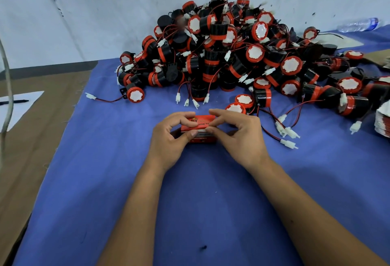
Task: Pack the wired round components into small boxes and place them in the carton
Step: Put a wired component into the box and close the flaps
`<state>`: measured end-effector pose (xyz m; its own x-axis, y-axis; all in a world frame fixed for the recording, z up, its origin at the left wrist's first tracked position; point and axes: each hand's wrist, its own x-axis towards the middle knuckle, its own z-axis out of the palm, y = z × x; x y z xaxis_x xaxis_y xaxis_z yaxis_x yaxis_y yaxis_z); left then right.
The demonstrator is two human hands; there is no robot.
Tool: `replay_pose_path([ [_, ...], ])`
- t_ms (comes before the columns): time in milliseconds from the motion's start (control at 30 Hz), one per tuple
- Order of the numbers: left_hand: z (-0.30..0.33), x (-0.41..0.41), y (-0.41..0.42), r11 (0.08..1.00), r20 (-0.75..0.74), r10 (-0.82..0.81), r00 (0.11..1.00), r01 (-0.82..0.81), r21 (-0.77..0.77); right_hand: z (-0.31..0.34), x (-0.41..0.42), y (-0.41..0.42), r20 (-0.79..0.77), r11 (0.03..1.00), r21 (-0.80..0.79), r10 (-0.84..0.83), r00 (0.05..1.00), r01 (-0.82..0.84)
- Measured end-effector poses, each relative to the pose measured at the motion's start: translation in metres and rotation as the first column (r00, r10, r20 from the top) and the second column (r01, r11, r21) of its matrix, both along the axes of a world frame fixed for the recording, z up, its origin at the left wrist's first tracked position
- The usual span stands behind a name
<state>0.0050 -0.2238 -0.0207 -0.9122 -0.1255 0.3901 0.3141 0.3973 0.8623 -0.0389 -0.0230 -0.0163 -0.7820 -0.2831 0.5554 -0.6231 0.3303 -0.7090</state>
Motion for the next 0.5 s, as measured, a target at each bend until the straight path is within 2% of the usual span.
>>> replay_pose_path([
  [133,0.0027,0.0004,0.0003,0.999,-0.028,0.032,0.999,-0.033,-0.038,0.0012,0.0003,0.0003,-0.092,0.999,0.035,0.033,0.995,-0.03],
  [333,0.0055,0.0026,0.004,0.991,-0.041,0.064,0.997,-0.068,-0.118,-0.007,-0.0033,-0.0041,-0.168,0.99,0.125,-0.041,0.985,0.063],
  [500,0.0061,0.0014,0.0089,0.983,-0.053,0.083,0.995,-0.09,-0.16,-0.0059,0.0001,-0.005,-0.246,0.975,0.203,-0.039,0.968,0.091],
])
